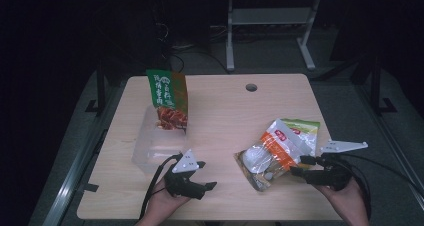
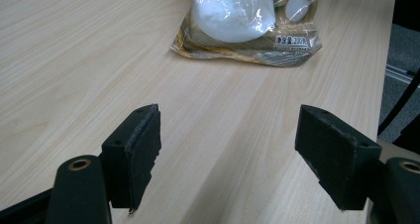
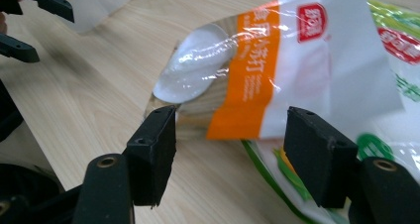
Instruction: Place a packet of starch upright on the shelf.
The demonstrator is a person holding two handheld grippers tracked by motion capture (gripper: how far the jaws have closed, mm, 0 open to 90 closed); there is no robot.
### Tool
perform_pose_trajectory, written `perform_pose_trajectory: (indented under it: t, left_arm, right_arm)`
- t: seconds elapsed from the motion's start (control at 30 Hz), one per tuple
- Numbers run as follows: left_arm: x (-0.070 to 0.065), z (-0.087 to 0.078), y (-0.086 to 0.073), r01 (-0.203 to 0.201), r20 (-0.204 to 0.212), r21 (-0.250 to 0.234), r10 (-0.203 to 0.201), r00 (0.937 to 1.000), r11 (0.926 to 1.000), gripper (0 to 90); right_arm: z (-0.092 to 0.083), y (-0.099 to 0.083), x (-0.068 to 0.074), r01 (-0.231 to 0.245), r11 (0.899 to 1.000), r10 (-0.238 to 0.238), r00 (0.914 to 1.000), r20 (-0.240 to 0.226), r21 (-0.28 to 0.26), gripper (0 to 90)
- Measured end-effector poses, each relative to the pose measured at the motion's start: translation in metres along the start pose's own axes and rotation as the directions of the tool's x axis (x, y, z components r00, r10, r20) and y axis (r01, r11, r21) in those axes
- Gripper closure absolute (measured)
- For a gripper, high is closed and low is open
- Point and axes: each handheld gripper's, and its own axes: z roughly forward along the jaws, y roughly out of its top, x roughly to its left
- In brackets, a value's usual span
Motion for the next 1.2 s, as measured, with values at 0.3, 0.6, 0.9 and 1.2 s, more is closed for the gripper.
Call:
perform_pose_trajectory:
  t: [0.3, 0.6, 0.9, 1.2]
  left_arm:
    - [-0.001, 0.001, 0.0, 0.0, 0.0, 0.0, 0.0, 1.0, 1.0, 25.4]
    - [-0.001, 0.002, 0.0, -0.002, 0.004, 0.004, 0.002, 1.0, 1.0, 25.4]
    - [-0.001, 0.003, 0.0, -0.003, 0.009, 0.005, 0.003, 1.0, 1.0, 25.4]
    - [-0.002, 0.006, 0.001, 0.001, 0.016, 0.007, -0.001, 0.9999, 1.0, 25.4]
  right_arm:
    - [-0.002, -0.009, -0.008, -0.037, 0.999, 0.037, 0.9991, 0.02, 0.007, 36.3]
    - [0.015, -0.001, -0.019, -0.05, 0.999, 0.049, 0.9987, 0.015, 0.022, 36.2]
    - [0.03, 0.011, -0.023, -0.066, 0.998, 0.066, 0.9978, -0.009, 0.01, 42.4]
    - [0.037, 0.017, -0.02, -0.053, 0.999, 0.053, 0.9984, -0.021, -0.007, 67.6]
